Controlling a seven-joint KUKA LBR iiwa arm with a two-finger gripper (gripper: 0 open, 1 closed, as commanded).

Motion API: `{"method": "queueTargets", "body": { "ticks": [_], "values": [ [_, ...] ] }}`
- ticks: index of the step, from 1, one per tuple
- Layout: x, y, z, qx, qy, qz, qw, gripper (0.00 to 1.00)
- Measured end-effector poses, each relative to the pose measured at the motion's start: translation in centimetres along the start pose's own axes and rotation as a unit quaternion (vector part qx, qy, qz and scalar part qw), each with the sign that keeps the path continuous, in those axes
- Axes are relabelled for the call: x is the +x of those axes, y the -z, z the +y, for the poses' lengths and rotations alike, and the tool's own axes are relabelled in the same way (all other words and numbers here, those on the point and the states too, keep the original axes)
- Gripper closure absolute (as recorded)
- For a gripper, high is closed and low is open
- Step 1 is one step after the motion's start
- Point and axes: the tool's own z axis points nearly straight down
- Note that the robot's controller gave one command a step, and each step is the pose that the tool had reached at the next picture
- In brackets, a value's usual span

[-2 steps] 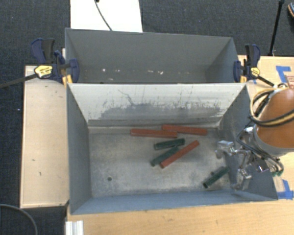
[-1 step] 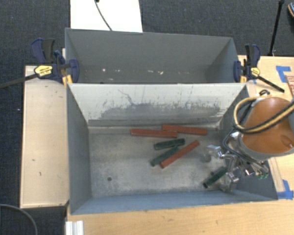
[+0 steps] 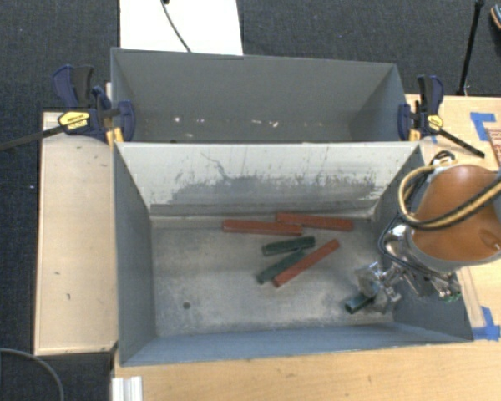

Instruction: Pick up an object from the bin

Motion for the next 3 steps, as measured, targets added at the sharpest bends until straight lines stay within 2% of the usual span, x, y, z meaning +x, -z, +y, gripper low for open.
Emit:
{"method": "queueTargets", "body": {
  "ticks": [2, 3],
  "values": [
    [0.1, 0.4, 0.1, -0.002, 0.001, 0.0020, 1.0000, 1.00],
    [0.1, 1.9, 0.1, -0.001, 0.001, 0.0018, 1.0000, 1.00]
  ]
}}
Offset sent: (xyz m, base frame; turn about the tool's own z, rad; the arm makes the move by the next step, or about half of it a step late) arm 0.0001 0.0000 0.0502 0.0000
